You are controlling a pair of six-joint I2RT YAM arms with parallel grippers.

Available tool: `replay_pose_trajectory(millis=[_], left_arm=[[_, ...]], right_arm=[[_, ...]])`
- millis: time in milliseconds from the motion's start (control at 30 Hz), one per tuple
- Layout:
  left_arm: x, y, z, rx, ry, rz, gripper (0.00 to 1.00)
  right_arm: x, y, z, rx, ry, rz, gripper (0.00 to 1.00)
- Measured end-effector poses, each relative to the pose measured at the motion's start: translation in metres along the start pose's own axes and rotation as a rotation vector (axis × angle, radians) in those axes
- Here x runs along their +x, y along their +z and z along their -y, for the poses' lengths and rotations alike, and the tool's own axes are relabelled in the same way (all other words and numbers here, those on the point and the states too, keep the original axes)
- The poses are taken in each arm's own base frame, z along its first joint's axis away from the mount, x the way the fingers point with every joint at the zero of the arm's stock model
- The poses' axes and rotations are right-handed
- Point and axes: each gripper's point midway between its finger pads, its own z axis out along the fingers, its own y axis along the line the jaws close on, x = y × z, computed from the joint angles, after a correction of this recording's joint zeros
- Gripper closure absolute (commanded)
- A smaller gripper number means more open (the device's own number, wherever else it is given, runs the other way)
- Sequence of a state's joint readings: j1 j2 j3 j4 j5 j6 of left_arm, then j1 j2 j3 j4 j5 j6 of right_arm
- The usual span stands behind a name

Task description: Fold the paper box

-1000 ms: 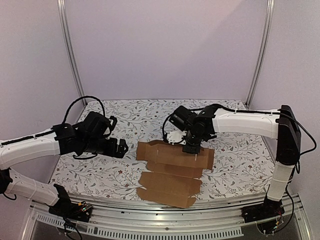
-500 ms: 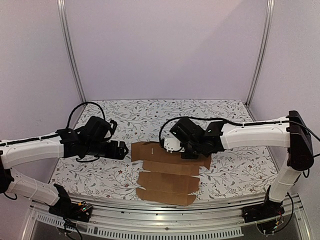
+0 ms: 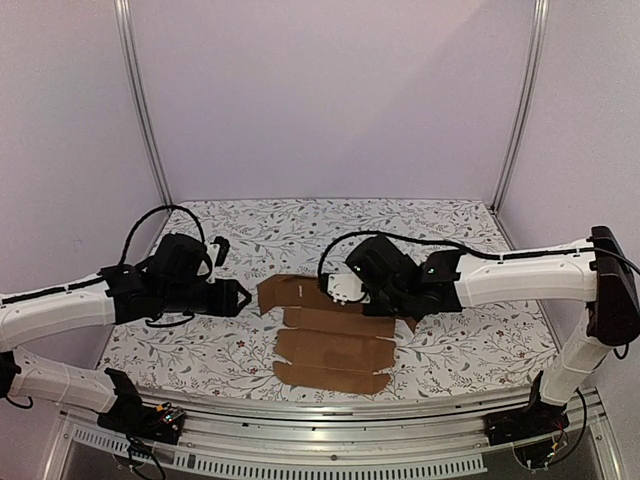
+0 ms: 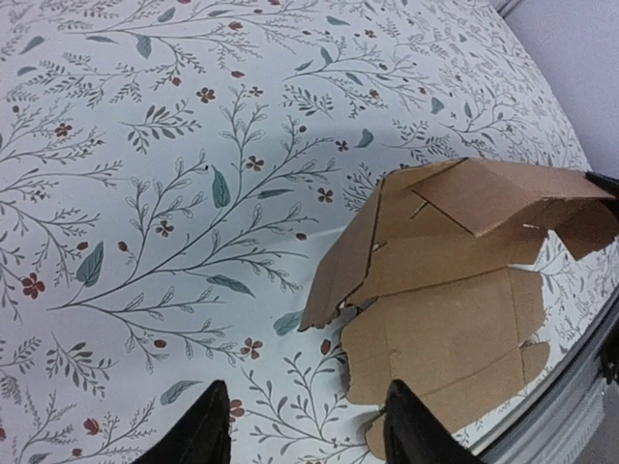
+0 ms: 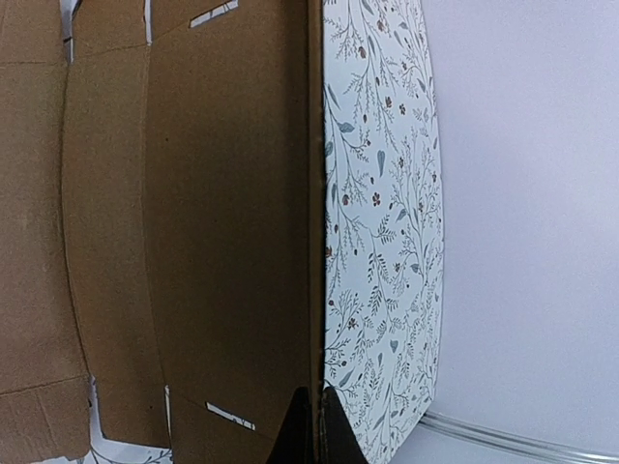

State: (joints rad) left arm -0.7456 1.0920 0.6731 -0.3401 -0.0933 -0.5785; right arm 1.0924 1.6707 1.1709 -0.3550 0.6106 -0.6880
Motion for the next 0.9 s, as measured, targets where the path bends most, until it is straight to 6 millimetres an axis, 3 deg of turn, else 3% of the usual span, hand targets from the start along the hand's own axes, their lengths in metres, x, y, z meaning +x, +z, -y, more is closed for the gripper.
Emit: replay_pose_trajectory(millis=[133, 533, 900], left_arm=[[-0.011, -0.005, 0.013, 0.052, -0.011, 0.013, 0.99], [-0.056, -0.03, 0.061, 0.22, -0.02, 0.051, 1.0], [-0.041, -0.006, 0.064, 0.21, -0.024, -0.052, 1.0]], right_arm=[[-0.007, -0.005, -0.004, 0.007, -0.014, 0.014, 1.0], [-0.02, -0.017, -0.014, 0.025, -0.025, 0.034, 1.0], [-0.029, -0.025, -0.017, 0.05, -0.026, 0.05, 1.0]])
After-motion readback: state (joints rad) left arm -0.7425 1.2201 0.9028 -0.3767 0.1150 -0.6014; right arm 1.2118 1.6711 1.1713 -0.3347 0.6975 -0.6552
